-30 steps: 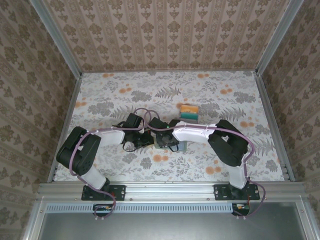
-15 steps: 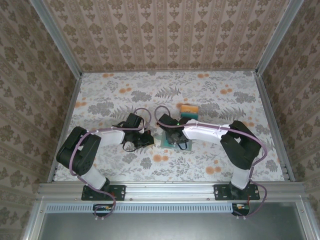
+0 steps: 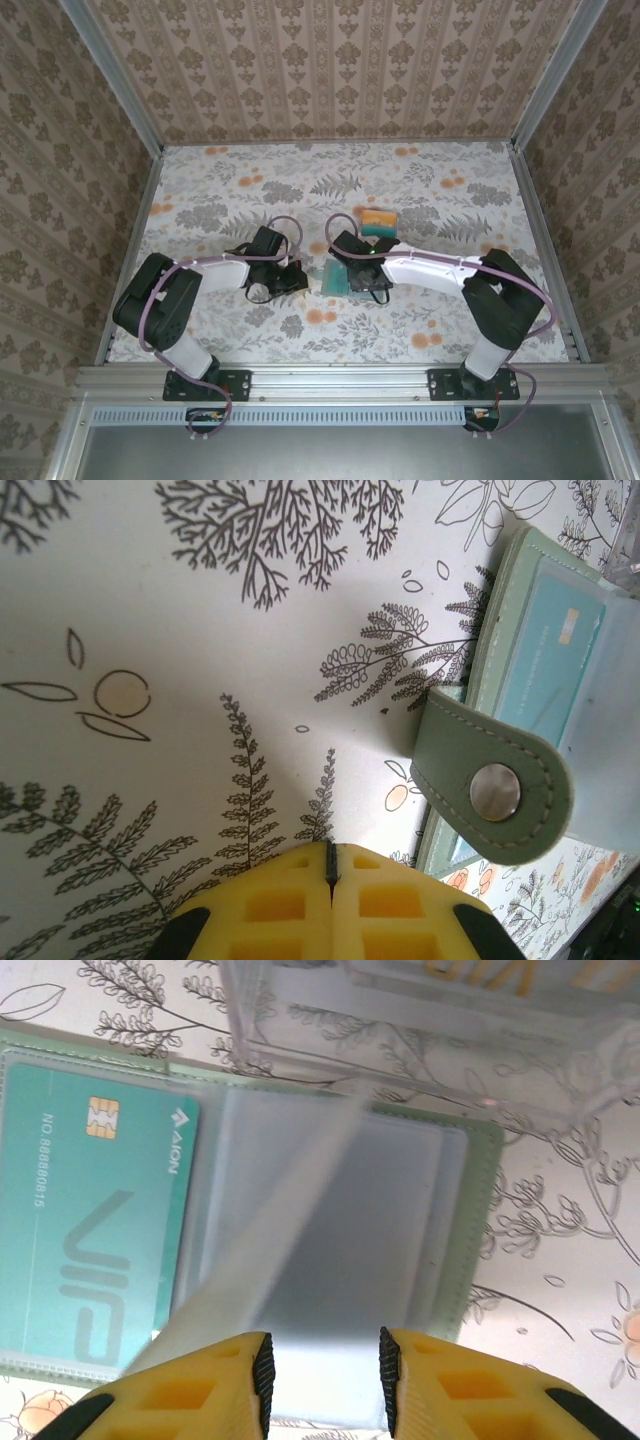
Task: Take the credit cards out of the card holder
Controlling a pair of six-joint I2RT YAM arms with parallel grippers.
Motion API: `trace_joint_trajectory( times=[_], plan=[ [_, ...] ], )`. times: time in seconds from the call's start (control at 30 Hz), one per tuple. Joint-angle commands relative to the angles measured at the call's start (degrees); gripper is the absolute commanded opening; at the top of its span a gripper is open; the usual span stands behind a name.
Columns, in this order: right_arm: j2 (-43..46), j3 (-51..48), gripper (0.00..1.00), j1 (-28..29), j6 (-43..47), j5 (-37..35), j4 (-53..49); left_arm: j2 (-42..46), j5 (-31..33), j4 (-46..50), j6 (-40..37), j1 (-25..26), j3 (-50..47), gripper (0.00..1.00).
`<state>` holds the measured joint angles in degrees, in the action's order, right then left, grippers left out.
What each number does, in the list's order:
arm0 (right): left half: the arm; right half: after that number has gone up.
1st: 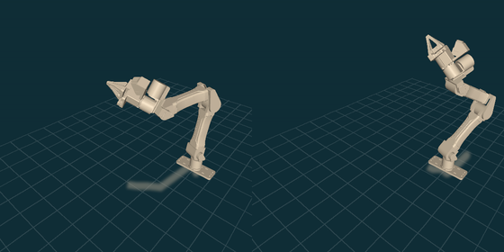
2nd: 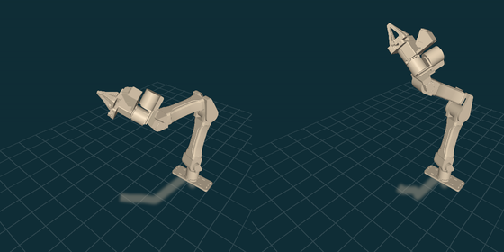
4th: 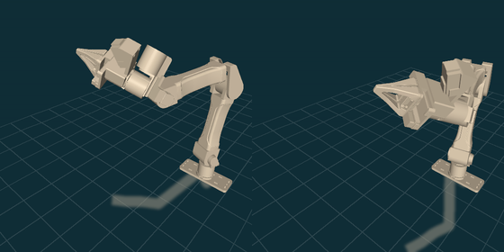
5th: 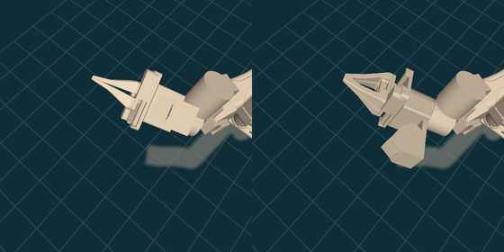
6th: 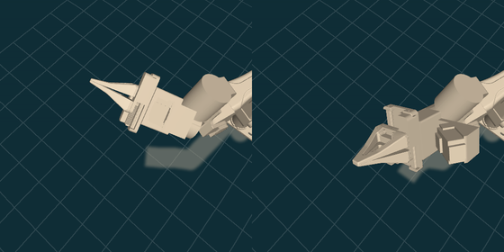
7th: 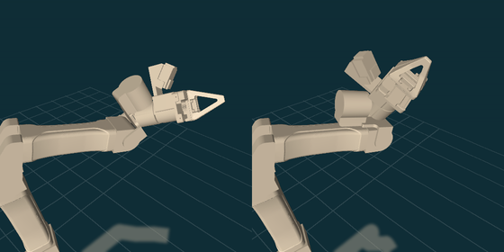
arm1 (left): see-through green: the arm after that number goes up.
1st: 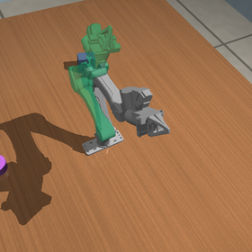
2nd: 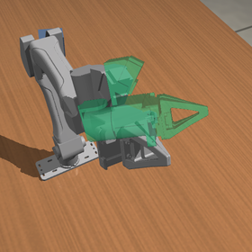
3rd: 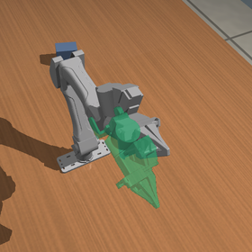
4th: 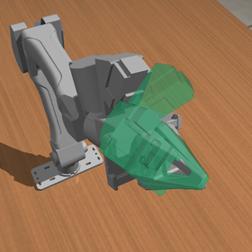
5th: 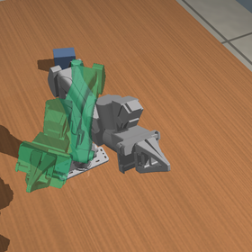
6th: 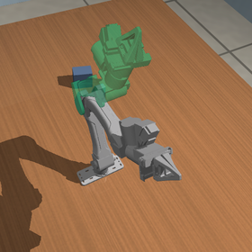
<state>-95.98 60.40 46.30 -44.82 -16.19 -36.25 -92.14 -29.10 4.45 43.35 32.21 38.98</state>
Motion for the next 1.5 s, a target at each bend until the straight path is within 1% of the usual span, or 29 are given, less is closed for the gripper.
trace_joint_trajectory(
  times=[0.0, 0.1, 0.27, 0.4, 0.5, 0.53, 0.57, 0.63, 0.7, 0.77, 0.83, 1.03, 1.17, 1.47],
  plan=[
    [3.05, -2.73, 0.39, -0.72, -2.29, -2.51, -3.22, 0.15, 0.19, 1.98, -0.91, 0.23, 0.62, 0.0],
    [6.31, -4.9, 0.41, -1.42, -3.12, -3.43, -3.63, 1.47, 0.45, 3.8, -1.64, 0.23, 1.93, 0.0],
    [13.48, -8.14, 0.42, -2.18, -1.99, -2.63, 0.54, 4.59, 0.76, 6.98, -3.43, 0.39, 4.98, 0.0],
    [14.93, -7.0, 0.42, -2.23, -0.58, -0.02, 3.89, 4.86, 0.13, 7.68, -4.06, 0.58, 7.66, 0.0],
    [12.67, -5.49, 0.41, -2.29, 0.43, 5.43, 8.8, 3.09, -0.77, 7.27, -4.8, 1.31, 10.14, 0.0],
    [11.66, -5.09, 0.39, -2.39, 0.23, 7.45, 10.44, 2.17, -1.02, 7.2, -5.0, 1.66, 11.06, 0.0],
    [10.68, -4.92, 0.36, -2.56, -0.03, 9.23, 11.99, 1.3, -1.26, 7.07, -5.25, 2.01, 11.77, 0.0],
    [8.94, -5.48, 0.23, -3.21, -1.39, 13.46, 16.53, -0.74, -1.38, 6.97, -5.55, 2.8, 13.12, 0.0],
    [7.58, -6.64, 0.15, -4.19, -3.51, 17.28, 20.72, -2.65, -1.4, 6.76, -5.73, 3.34, 13.82, 0.0],
    [6.09, -7.8, 0.14, -5.15, -5.54, 20.64, 24.42, -4.18, -1.56, 6.47, -5.65, 3.69, 14.1, 0.0],
    [4.7, -8.55, 0.14, -5.73, -6.98, 22.51, 26.74, -5.72, -1.74, 6.08, -5.73, 4.08, 14.41, 0.0],
    [1.65, -10.47, 0.14, -7.05, -9.59, 25.63, 29.95, -8.55, -0.83, 6.98, -6.09, 5.26, 15.49, 0.0],
    [0.81, -11.85, 0.17, -7.88, -10.33, 25.94, 30.8, -9.39, -0.4, 7.48, -6.25, 5.83, 15.56, 0.0],
    [-0.07, -14.3, 0.17, -8.95, -10.72, 25.94, 31.38, -10.06, 0.63, 8.74, -6.18, 6.11, 15.35, 0.0]
  ],
)
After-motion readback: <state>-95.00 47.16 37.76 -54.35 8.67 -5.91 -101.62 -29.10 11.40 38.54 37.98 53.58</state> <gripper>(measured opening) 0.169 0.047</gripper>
